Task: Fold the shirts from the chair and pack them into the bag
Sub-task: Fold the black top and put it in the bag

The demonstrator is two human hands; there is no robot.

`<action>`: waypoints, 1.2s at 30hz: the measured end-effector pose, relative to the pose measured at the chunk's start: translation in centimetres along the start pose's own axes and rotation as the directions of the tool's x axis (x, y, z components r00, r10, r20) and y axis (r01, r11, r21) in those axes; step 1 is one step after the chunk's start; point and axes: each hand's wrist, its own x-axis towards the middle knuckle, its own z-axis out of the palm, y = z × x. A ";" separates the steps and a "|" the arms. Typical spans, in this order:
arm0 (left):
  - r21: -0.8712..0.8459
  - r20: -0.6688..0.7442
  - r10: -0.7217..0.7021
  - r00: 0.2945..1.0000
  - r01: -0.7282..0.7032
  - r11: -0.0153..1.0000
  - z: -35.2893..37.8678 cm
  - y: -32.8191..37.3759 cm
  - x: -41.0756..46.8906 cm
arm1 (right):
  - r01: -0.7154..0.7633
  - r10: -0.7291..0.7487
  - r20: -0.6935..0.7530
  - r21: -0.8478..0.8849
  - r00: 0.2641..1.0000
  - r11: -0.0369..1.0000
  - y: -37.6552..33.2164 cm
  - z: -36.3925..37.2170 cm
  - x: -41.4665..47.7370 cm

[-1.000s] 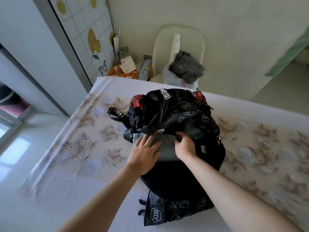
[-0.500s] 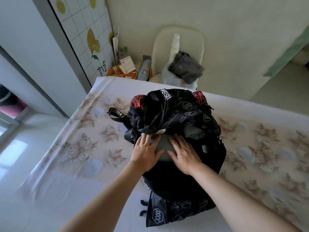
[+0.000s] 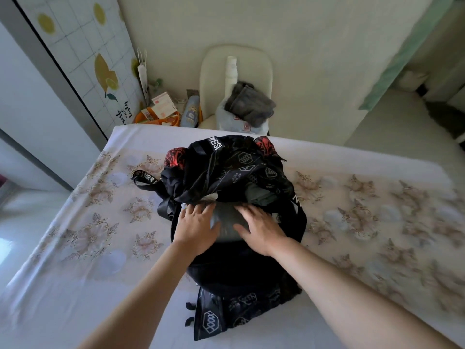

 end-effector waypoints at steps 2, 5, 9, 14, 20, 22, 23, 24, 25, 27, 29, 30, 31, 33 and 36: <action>-0.038 -0.120 0.043 0.992 -0.048 0.998 -0.9 3.3 -0.2 | 0.005 -0.006 -0.050 -0.013 0.999 1.000 2.3 -1.5 -2.3; -0.142 -0.152 0.121 0.981 -0.142 0.980 -1.6 10.3 0.0 | -0.019 0.013 -0.122 -0.044 0.992 0.999 7.4 -3.8 -6.1; -0.221 -0.078 0.258 0.963 -0.270 0.937 -1.0 21.5 0.2 | -0.092 0.086 -0.209 -0.018 0.974 0.996 15.7 -7.4 -13.1; -0.241 0.092 0.375 0.922 -0.345 0.907 2.3 38.7 -1.9 | -0.289 0.283 -0.236 0.010 0.930 0.957 29.6 -10.7 -26.5; -0.233 0.268 0.589 0.762 -0.542 0.807 8.9 61.5 -7.0 | -0.615 0.634 -0.109 0.162 0.766 0.772 46.5 -11.3 -46.1; -0.246 0.324 0.657 0.681 -0.610 0.753 11.0 68.3 -9.2 | -0.690 0.723 -0.081 0.241 0.686 0.682 50.8 -11.0 -52.5; -0.254 0.358 0.689 0.631 -0.644 0.722 11.9 71.6 -10.4 | -0.720 0.759 -0.080 0.265 0.647 0.642 52.5 -10.7 -55.7; -0.255 0.388 0.715 0.582 -0.677 0.690 12.8 74.7 -11.4 | -0.743 0.785 -0.083 0.274 0.614 0.610 54.1 -10.4 -58.7; -0.256 0.418 0.735 0.533 -0.707 0.659 13.5 77.6 -12.6 | -0.761 0.805 -0.091 0.277 0.586 0.586 55.4 -10.2 -61.7; -0.278 0.491 0.757 0.432 -0.746 0.605 15.0 83.0 -15.0 | -0.799 0.839 -0.119 0.260 0.530 0.542 57.3 -9.5 -66.9; -0.300 0.558 0.764 0.324 -0.779 0.550 16.5 87.3 -17.4 | -0.847 0.875 -0.163 0.224 0.455 0.482 58.3 -9.0 -71.3; -0.305 0.575 0.768 0.282 -0.797 0.521 17.3 89.2 -18.5 | -0.873 0.891 -0.193 0.197 0.411 0.446 58.7 -8.7 -73.1; -0.312 0.583 0.774 0.246 -0.812 0.493 18.0 90.8 -19.5 | -0.902 0.906 -0.218 0.164 0.362 0.400 58.9 -8.3 -74.7; -0.344 0.590 0.789 0.171 -0.831 0.437 19.7 93.5 -21.4 | -0.946 0.935 -0.230 0.116 0.270 0.302 59.2 -7.2 -77.5; -0.394 0.608 0.790 0.075 -0.836 0.382 22.1 96.4 -24.0 | -0.963 0.969 -0.155 0.158 0.194 0.218 59.4 -4.9 -81.4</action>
